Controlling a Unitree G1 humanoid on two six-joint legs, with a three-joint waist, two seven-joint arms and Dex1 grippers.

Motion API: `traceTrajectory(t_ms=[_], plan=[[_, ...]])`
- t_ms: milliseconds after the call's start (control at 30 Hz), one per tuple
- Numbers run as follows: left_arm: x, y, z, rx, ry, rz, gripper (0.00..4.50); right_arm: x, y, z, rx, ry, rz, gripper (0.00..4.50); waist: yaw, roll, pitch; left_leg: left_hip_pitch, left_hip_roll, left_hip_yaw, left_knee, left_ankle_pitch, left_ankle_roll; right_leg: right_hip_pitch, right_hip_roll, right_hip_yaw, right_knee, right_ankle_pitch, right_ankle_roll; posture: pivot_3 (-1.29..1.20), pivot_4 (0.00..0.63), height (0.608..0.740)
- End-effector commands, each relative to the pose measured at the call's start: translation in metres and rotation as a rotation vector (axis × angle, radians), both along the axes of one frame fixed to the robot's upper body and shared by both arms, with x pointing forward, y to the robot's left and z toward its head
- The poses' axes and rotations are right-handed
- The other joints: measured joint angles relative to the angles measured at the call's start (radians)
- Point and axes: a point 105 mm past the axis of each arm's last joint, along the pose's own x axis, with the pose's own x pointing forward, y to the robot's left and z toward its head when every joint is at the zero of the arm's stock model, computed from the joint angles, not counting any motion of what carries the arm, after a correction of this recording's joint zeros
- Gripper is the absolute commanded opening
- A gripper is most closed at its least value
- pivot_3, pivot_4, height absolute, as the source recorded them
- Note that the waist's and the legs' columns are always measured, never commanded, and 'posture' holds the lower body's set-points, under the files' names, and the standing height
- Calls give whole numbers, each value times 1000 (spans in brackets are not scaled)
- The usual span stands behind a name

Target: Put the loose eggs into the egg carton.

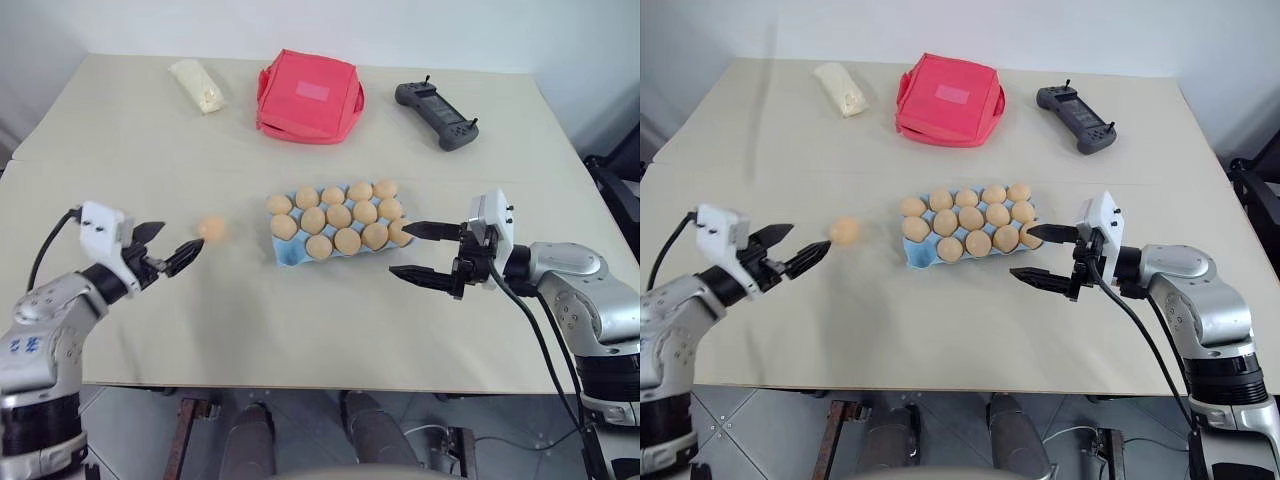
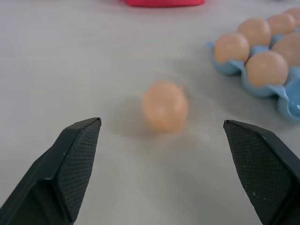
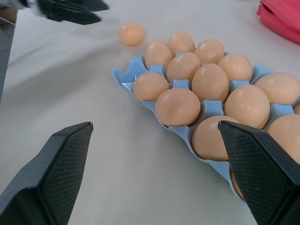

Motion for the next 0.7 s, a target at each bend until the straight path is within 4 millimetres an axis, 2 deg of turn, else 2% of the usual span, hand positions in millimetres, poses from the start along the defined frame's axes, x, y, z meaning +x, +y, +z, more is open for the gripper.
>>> traceTrajectory(t_ms=[33, 200, 367, 467, 667, 700], plan=[[18, -10, 3, 36, -18, -36, 4456, -3, -2, 12, 12, -56, -10, 4500, 0, 0, 0, 0, 0, 0, 0, 0, 0, 0, 0, 0, 0, 4, 8, 0, 150, 740], [39, -20, -8, 64, 15, -75, 4456, -7, -5, 11, 10, -56, -27, 4500, -2, 0, 0, 0, 0, 1, -2, -1, 0, -2, 1, 0, 0, 6, 11, 0, 150, 740], [44, -24, -25, 87, 77, -104, 4456, -9, -7, 12, 9, -61, -42, 4500, 2, 0, 0, 0, 0, 1, -4, -1, -1, -2, 1, 0, 0, 5, 11, 0, 150, 740], [45, -26, -30, 87, 82, -119, 3910, -10, -8, 11, 7, -60, -46, 4500, 4, 0, 0, 0, 0, 1, -4, -1, -1, -2, 1, 0, 0, 5, 11, 0, 150, 740], [45, -30, -18, 75, 40, -142, 2006, -10, -9, 12, 5, -63, -48, 4500, 3, 0, 0, 0, 0, 1, -2, -1, -1, -2, 1, 0, 1, 5, 11, 0, 150, 740], [43, -31, -14, 75, 31, -154, 1851, -10, -9, 12, 5, -63, -48, 4500, 3, 0, 0, 0, 0, 1, -2, -1, -1, -2, 1, 0, 1, 5, 11, 0, 150, 740]])
